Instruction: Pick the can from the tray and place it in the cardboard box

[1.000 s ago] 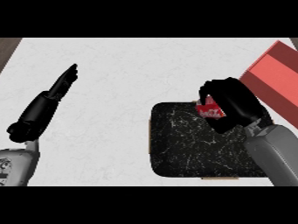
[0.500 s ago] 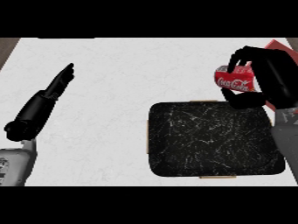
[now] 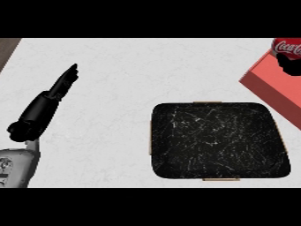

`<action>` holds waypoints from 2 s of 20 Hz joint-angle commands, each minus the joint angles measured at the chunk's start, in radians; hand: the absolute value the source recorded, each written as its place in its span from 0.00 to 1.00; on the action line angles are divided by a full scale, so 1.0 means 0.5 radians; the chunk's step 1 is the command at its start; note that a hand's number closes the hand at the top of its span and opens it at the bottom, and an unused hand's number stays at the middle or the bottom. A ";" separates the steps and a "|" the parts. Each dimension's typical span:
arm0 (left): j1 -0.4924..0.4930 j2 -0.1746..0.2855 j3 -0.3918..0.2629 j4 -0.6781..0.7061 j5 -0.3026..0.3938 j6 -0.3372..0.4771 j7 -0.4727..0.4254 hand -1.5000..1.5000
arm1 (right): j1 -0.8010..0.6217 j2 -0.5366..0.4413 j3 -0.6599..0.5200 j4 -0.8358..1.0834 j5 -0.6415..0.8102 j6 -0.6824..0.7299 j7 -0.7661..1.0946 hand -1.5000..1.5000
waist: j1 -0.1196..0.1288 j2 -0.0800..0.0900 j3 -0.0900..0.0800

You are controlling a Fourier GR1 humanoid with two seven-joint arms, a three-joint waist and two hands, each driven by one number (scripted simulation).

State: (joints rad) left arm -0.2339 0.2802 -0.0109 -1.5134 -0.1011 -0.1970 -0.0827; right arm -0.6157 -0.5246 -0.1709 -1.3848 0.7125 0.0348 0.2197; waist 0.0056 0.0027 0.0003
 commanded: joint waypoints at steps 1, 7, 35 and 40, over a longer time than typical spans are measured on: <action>-0.043 -0.007 0.037 0.052 0.008 -0.017 -0.019 0.50 | -0.112 -0.142 -0.182 0.308 -0.028 -0.015 -0.084 1.00 | 0.003 0.001 0.000; 0.112 0.033 0.024 -0.012 0.007 -0.082 -0.114 0.50 | -0.143 -0.395 -0.100 0.843 0.116 0.130 -0.370 1.00 | 0.035 0.011 -0.001; -0.010 -0.024 0.033 -0.054 -0.021 -0.057 0.040 0.50 | -0.678 -0.646 -0.903 2.290 -0.657 0.707 -1.340 0.00 | 0.039 0.014 0.011; 0.013 -0.042 0.034 -0.021 -0.012 -0.066 -0.013 0.50 | -0.695 -0.829 -1.139 2.475 -0.868 0.748 -1.106 0.00 | 0.059 0.028 0.006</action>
State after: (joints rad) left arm -0.2441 0.2542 -0.0012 -1.5327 -0.1172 -0.2166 -0.0681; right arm -0.9353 -0.8903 -0.6408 -0.2039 0.3704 0.4001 -0.4077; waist 0.0266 0.0146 0.0050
